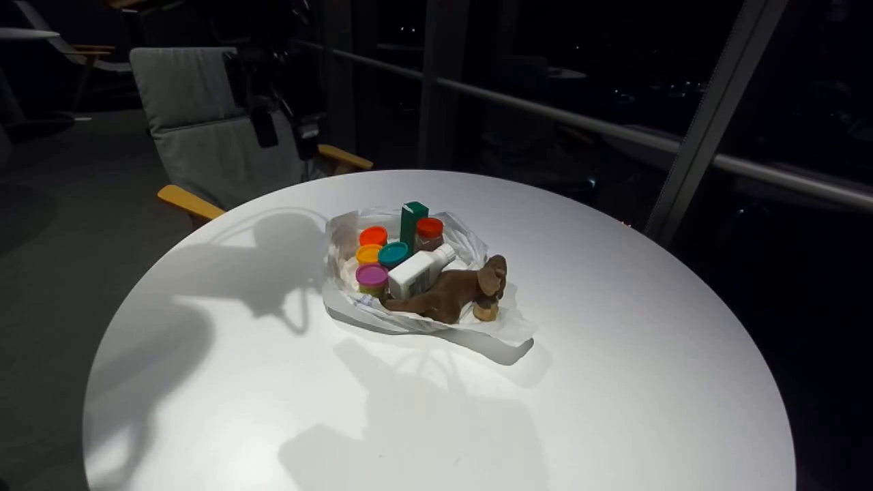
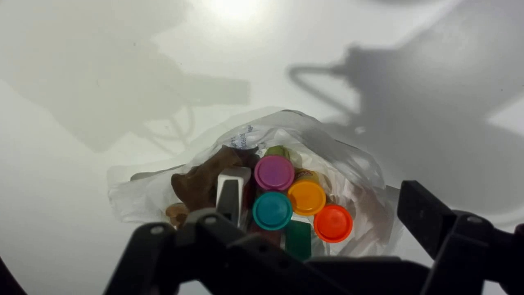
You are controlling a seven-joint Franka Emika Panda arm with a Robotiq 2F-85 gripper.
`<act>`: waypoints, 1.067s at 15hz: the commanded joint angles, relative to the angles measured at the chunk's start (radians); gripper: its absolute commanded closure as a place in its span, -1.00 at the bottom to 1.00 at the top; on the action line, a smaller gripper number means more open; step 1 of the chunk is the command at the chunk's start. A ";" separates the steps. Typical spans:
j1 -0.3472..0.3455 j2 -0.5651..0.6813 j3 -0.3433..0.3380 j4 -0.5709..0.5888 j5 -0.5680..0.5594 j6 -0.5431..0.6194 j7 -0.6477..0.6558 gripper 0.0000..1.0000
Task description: Remove the objects from the plastic bag and put them on the table.
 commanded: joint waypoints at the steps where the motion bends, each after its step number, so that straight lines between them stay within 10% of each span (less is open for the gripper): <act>1: 0.095 0.218 -0.086 0.223 -0.062 -0.005 0.073 -1.00; 16: 0.155 0.719 -0.275 0.840 0.086 -0.125 -0.087 -1.00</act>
